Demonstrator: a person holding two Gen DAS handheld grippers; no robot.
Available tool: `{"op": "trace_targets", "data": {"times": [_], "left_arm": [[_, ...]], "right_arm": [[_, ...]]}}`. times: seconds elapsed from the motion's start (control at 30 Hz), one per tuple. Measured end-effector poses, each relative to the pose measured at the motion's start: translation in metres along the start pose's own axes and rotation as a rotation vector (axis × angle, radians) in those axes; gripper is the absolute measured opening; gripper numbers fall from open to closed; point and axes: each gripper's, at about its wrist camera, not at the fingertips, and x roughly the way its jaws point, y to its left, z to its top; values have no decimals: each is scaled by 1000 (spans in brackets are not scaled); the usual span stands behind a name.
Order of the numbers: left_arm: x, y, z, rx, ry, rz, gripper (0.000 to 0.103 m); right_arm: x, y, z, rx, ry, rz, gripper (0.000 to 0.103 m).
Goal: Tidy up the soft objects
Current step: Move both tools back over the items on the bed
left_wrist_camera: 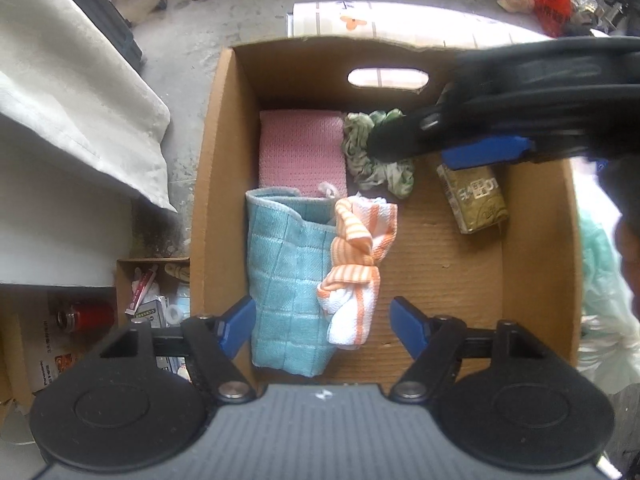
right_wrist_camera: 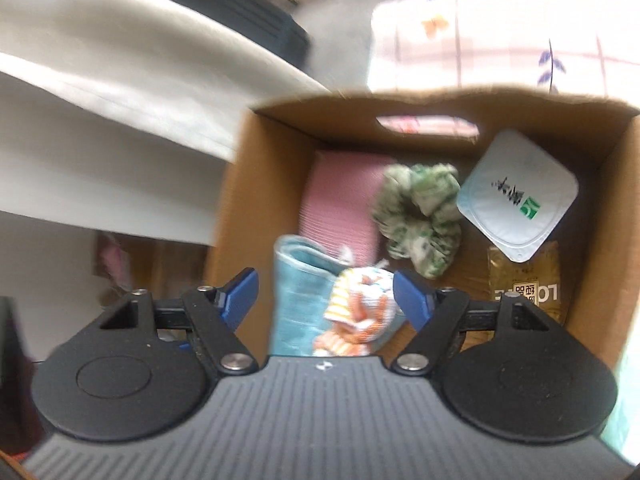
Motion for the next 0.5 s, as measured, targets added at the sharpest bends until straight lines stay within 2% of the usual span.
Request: {"op": "trace_targets", "data": {"times": [0.27,0.5], "left_arm": [[-54,-25,-10,-96,-49,60,78],[-96,-81,-19,-201,-70,60,81]], "right_arm": [[-94,-15,-25,79,-125,235,79],[-196,-52,-61,130,-201,368,81]]}}
